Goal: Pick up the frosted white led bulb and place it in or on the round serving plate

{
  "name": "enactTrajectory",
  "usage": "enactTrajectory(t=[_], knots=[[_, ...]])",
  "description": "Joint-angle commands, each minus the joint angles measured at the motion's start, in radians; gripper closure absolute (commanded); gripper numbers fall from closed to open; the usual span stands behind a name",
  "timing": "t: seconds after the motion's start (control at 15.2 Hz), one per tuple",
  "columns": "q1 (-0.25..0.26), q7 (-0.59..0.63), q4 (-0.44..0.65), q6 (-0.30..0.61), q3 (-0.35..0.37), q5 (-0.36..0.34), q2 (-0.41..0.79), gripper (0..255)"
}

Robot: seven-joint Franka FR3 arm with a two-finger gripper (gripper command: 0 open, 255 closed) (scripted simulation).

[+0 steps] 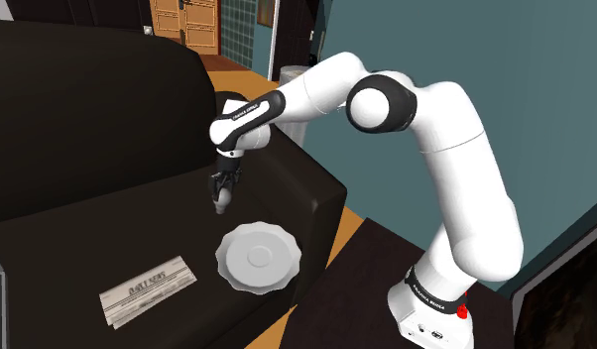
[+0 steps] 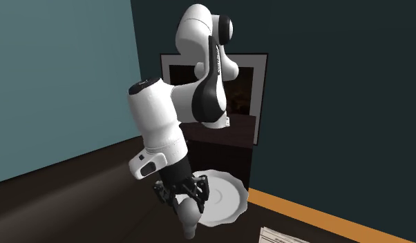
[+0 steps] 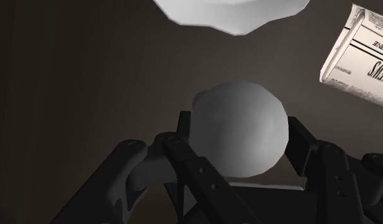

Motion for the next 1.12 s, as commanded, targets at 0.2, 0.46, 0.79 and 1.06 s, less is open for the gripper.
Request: enactTrajectory(t=[0.2, 0.46, 0.79, 1.06], knots=[[0.001, 0.011, -0.009, -0.04, -0.004, -0.005, -0.049, 255], [0.003, -0.005, -0.2, 0.026, 0.002, 0.01, -0.175, 255], [0.007, -0.029, -0.474, 0.119, 0.015, 0.04, -0.354, 255], [0.011, -0.046, -0.667, 0.176, 0.027, 0.067, -0.49, 255]])
